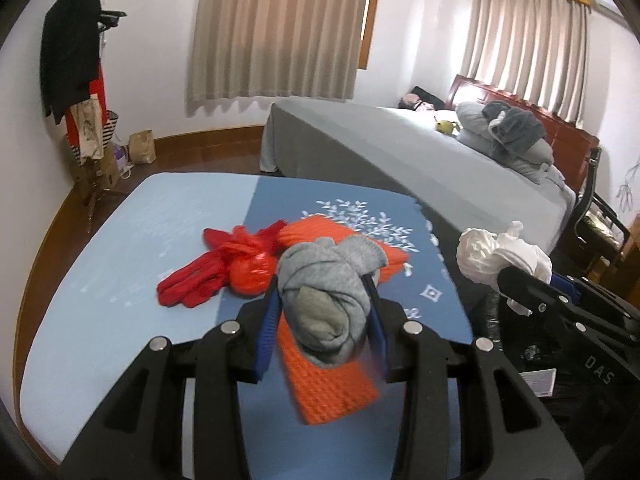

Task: Collect trash
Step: 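Carry the grey sock over the bin and open the left tool while the right tool drops the tissue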

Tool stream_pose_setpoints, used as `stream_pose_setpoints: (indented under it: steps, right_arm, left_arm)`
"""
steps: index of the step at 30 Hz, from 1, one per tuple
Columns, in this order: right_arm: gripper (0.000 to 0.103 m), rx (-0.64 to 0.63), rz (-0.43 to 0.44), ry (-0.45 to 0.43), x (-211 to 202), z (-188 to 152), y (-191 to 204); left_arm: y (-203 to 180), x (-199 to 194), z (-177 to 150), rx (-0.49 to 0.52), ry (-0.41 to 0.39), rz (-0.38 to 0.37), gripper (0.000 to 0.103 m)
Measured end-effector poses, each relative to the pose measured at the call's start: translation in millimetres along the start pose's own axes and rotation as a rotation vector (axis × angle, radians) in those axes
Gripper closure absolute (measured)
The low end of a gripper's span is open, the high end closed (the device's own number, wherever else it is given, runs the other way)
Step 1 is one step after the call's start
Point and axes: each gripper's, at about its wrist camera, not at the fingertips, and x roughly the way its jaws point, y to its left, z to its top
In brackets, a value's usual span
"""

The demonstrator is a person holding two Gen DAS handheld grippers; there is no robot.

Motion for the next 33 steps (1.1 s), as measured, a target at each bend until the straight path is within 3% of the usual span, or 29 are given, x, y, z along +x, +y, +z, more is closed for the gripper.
stream_pose_setpoints:
  steps: [17,33]
  right_arm:
    - [0.075,0.076,-0.149,-0.042,-63,-10,-59]
    - [0.075,0.145,-0.282,-0.099,-122,-23,-109]
  left_arm:
    - [-62,-14,-1,0.082,-0.023,-0.105,0.065]
    - [-143,-27,-3,0.186,-0.041,-0.249,0.065]
